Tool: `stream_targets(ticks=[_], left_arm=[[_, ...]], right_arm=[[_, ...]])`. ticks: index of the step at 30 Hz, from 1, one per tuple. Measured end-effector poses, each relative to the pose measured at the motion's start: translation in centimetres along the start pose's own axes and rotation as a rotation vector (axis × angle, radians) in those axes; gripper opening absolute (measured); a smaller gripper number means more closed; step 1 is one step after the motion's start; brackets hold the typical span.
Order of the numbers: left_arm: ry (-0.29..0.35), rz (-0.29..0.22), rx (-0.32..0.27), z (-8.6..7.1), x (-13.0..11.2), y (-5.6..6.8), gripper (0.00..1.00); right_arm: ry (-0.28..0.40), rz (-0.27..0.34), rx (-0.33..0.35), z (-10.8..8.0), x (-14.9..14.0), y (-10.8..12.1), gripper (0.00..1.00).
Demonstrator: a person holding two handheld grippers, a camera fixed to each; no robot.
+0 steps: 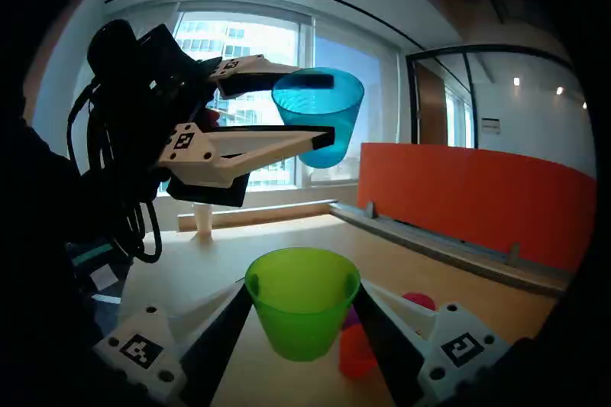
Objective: Pour water
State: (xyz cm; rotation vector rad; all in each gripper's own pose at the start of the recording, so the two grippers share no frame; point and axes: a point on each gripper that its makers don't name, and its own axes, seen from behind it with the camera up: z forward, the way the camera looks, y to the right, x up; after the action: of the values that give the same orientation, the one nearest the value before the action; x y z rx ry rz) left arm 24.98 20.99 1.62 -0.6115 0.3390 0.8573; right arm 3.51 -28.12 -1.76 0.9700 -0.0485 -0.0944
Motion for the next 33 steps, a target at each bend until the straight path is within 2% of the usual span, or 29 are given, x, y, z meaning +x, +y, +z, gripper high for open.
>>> stream_targets(ticks=[24,33], left_arm=[[0.012,0.103,0.016,0.2,1.1,-0.1,0.86],[0.012,0.127,0.02,0.2,1.3,-0.2,0.86]], right_arm=[[0.005,-0.007,0.0,0.3,0.2,0.1,0.91],[0.011,-0.008,-0.004,0.1,0.4,0.3,0.9]])
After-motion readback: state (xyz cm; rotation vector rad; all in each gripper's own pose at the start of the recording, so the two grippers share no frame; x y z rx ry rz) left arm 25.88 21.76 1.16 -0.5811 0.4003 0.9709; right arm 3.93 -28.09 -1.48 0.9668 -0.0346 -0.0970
